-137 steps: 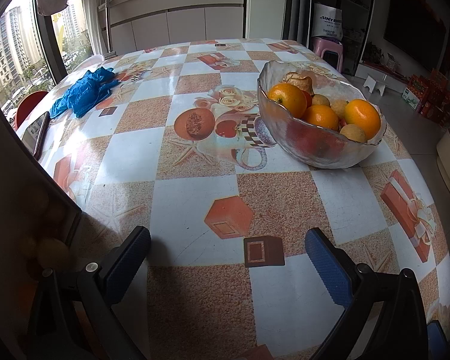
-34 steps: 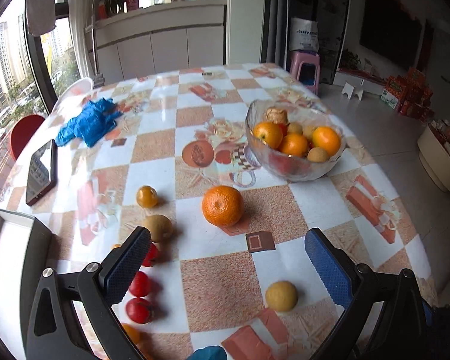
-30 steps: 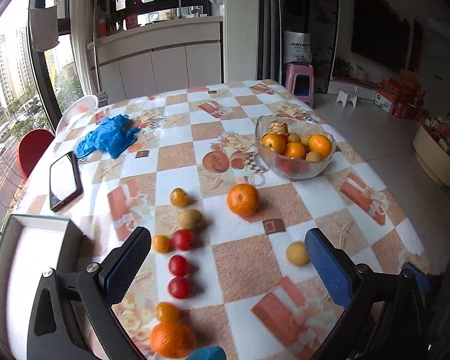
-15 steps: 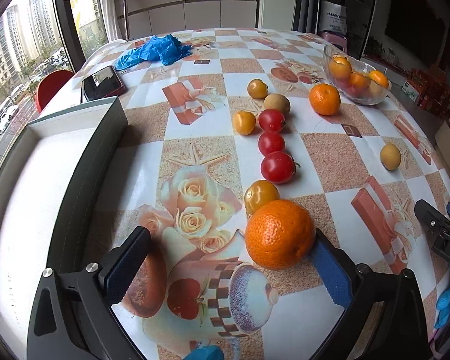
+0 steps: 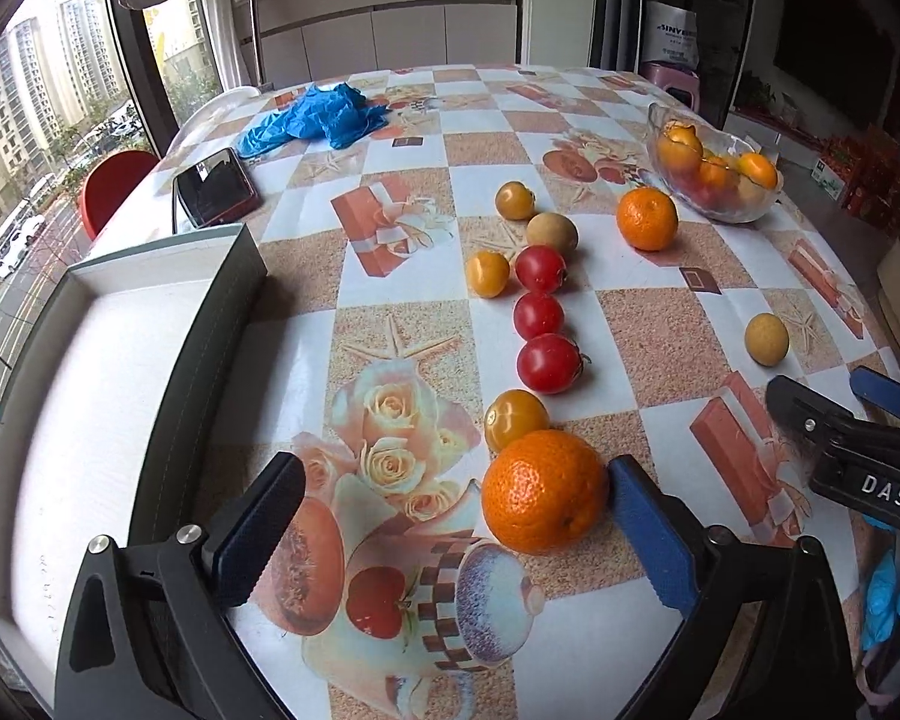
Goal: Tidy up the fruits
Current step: 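Grasp the large orange with the left tool while the right tool grasps the kiwi, then carry the orange and kiwi into the white tray and open both tools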
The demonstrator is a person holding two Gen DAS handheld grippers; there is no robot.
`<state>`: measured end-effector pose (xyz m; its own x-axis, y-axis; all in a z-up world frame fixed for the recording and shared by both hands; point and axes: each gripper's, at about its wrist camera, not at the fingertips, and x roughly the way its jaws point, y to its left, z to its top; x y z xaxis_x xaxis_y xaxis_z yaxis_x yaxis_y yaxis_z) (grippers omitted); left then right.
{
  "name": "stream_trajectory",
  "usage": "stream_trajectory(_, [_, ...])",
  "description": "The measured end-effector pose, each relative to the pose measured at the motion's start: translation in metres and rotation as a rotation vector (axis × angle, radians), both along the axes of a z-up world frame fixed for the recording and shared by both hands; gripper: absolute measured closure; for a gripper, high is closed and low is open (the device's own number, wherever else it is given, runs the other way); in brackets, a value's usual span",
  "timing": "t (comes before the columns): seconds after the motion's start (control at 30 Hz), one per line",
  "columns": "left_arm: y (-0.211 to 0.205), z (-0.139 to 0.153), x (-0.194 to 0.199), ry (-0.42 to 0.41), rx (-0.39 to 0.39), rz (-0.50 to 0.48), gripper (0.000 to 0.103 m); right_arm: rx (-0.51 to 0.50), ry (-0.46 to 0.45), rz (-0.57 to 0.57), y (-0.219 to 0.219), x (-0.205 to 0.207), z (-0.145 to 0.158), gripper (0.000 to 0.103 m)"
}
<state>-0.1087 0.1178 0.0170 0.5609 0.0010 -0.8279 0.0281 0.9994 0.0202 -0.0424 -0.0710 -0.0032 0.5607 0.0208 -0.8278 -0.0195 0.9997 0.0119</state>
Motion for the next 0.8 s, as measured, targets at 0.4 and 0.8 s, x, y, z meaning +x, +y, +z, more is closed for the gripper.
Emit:
stream_trajectory(0.4, [0.004,-0.004,-0.008,0.023,-0.070,-0.037,0.062,0.095,-0.011,0.052,0.011,0.001,0.010,0.075])
stream_trajectory(0.8, [0.023,0.018,-0.046,-0.015,-0.073,-0.096,0.062,0.185,0.004,0.052,0.010,-0.049,0.011,0.075])
